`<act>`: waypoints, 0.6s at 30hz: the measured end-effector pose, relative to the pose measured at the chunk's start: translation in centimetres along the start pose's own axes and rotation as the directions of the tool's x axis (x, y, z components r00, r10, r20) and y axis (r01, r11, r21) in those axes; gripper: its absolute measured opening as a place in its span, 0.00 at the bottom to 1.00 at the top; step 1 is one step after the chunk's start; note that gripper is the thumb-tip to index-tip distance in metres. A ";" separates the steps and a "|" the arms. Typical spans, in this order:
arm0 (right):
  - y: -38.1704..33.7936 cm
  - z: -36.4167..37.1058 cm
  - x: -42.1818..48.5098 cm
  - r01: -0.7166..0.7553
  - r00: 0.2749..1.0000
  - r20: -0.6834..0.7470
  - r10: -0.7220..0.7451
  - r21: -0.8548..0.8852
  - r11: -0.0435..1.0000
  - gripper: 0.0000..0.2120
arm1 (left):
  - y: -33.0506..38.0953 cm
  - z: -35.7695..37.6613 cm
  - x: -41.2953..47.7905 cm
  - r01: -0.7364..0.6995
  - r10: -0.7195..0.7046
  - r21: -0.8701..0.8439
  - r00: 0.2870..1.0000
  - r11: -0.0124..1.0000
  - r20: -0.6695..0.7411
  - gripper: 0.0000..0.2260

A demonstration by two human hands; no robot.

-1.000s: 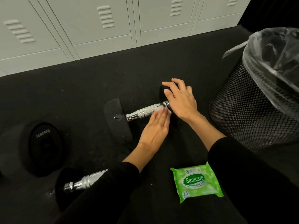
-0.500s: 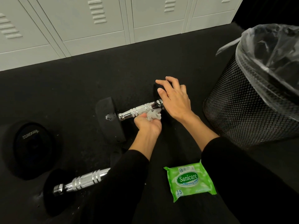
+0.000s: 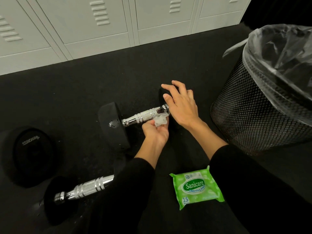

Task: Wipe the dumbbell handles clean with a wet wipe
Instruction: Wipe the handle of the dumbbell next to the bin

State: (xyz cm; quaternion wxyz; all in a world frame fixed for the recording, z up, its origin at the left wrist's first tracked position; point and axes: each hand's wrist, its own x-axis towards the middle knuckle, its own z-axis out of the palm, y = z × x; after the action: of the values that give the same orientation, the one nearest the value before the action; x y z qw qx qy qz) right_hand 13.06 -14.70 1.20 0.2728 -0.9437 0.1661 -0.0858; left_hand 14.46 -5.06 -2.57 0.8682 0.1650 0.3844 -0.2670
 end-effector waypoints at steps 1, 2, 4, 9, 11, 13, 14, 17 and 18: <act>0.0 0.0 0.0 -0.002 1.000 0.002 0.002 0.002 1.000 0.18 | -0.1 0.2 0.3 -0.023 0.023 0.002 1.000 1.000 -0.001 0.22; 0.0 -0.1 0.0 -0.003 1.000 0.005 0.003 0.003 1.000 0.18 | -0.2 0.1 0.5 -0.038 0.038 0.016 0.999 0.999 0.004 0.22; 0.0 -0.1 -0.1 -0.002 1.000 0.007 0.002 0.008 1.000 0.18 | -0.2 -0.5 0.3 -0.033 0.031 0.078 0.999 0.996 0.024 0.21; 0.3 0.0 -0.5 0.000 1.000 -0.004 0.000 0.006 1.000 0.18 | -0.3 -1.0 -1.3 0.016 -0.019 0.046 0.998 0.999 0.067 0.19; 0.3 0.0 -0.5 -0.001 1.000 0.002 0.001 0.005 1.000 0.18 | -0.3 -0.8 -1.7 0.030 -0.032 0.019 0.997 0.999 0.068 0.19; 0.2 -0.1 -0.5 -0.003 1.000 0.016 0.003 0.005 1.000 0.18 | -0.2 -0.6 -2.0 0.036 -0.036 0.004 0.997 0.999 0.069 0.19; 0.2 -0.1 -0.5 -0.006 1.000 0.020 0.006 0.004 1.000 0.18 | 0.0 -0.4 -2.1 0.038 -0.038 0.003 0.997 0.999 0.072 0.19; 0.0 -0.2 -0.5 -0.014 1.000 0.025 0.014 -0.003 1.000 0.18 | 0.6 0.3 -2.4 0.044 -0.046 0.026 0.995 0.999 0.084 0.20; 0.0 -0.3 -0.5 -0.016 0.999 0.030 0.016 -0.007 1.000 0.19 | 0.8 0.6 -2.5 0.047 -0.050 0.041 0.995 0.998 0.086 0.20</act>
State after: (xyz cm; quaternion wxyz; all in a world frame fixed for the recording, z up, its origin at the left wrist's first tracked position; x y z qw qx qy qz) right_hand 12.57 -14.67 1.40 0.2729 -0.9444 0.1699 -0.0689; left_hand 13.85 -3.88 -0.23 0.8739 0.1606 0.3450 -0.3024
